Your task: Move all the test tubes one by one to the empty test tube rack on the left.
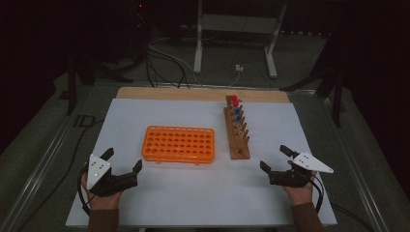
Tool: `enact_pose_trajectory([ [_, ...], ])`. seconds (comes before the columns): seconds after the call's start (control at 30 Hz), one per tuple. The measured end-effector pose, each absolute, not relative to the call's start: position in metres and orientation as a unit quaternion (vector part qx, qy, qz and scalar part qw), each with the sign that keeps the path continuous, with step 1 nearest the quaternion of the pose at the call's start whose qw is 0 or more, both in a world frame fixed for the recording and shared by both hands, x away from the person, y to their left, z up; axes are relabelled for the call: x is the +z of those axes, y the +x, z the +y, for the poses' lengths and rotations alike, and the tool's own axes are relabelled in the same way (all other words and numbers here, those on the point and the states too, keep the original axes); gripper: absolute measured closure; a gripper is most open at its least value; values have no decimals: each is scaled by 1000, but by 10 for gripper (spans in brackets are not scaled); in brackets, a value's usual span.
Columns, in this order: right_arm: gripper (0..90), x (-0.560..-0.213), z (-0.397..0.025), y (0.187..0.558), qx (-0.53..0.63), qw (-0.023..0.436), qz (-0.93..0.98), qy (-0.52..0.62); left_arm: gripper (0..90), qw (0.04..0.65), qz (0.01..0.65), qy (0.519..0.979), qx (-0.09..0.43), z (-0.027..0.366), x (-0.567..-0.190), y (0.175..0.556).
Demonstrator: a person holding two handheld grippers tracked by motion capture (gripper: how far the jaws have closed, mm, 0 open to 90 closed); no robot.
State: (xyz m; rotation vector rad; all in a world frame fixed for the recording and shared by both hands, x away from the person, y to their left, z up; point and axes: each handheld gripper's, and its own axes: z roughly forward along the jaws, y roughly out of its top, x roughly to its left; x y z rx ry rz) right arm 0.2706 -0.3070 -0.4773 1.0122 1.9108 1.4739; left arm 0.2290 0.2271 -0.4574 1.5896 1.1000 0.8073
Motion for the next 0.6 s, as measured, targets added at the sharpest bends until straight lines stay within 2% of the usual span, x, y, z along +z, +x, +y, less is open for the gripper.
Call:
enact_pose_trajectory([
  [0.2, 7, -477, -308, 271, 541, 264, 704, 376, 5, 501, 452, 659, 333, 225, -458, 229],
  [0.47, 7, -470, -308, 267, 543, 273, 700, 375, 5, 523, 468, 638, 318, 230, -460, 229],
  [0.6, 7, -462, -309, 271, 551, 257, 697, 380, 5, 521, 468, 638, 320, 229, -460, 228],
])
